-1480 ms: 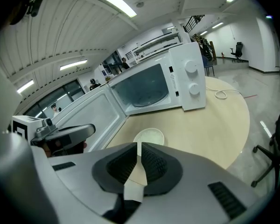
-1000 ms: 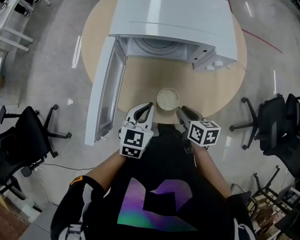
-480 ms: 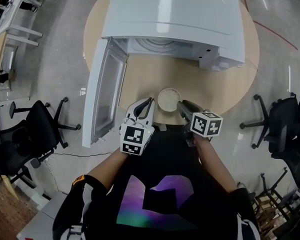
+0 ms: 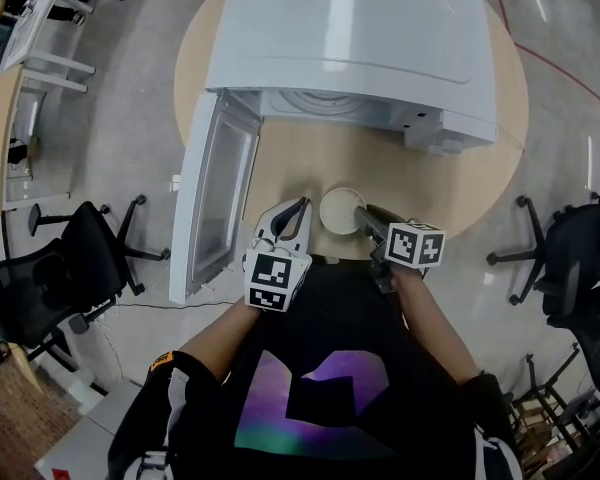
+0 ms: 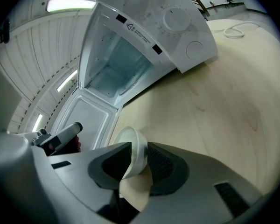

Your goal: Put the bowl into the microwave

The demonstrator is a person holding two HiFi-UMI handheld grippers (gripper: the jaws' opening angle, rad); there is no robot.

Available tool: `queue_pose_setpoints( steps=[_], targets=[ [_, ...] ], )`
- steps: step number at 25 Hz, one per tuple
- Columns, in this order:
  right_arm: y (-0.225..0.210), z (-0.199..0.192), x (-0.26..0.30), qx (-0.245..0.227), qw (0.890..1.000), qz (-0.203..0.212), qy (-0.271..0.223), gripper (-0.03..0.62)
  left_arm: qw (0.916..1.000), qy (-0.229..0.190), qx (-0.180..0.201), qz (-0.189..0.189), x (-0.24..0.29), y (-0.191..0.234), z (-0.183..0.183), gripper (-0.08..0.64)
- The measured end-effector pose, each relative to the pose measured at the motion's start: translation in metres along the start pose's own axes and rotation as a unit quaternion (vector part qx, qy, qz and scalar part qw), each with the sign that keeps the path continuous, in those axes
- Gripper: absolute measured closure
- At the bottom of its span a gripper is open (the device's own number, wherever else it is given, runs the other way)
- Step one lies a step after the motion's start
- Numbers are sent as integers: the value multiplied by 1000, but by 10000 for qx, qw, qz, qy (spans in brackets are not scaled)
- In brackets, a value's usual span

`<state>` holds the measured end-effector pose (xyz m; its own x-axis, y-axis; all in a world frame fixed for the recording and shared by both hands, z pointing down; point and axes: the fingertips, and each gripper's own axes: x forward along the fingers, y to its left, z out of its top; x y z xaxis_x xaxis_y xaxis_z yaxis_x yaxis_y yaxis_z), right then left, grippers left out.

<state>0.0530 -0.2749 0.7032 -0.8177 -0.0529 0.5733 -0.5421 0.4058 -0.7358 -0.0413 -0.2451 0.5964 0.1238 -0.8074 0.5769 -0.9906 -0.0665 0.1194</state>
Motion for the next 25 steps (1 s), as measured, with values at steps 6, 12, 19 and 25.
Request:
queue_pose_setpoints(
  steps=[6,12,19,25],
  targets=[
    [-2,4,6,250,9995,188,32,502,10000,19,-43,20,7,6,2,512],
    [-5,4,8,538,9983,231,22,502,9999,11,-88,64,10,13,5,512],
    [-7,7,9,651,9976,253,3,526,9998,30,-162,129,10,20,3,512],
    [-3,12,9,711,9969,328,-86,532,9997,25,-188,180,8,26,2,512]
  ],
)
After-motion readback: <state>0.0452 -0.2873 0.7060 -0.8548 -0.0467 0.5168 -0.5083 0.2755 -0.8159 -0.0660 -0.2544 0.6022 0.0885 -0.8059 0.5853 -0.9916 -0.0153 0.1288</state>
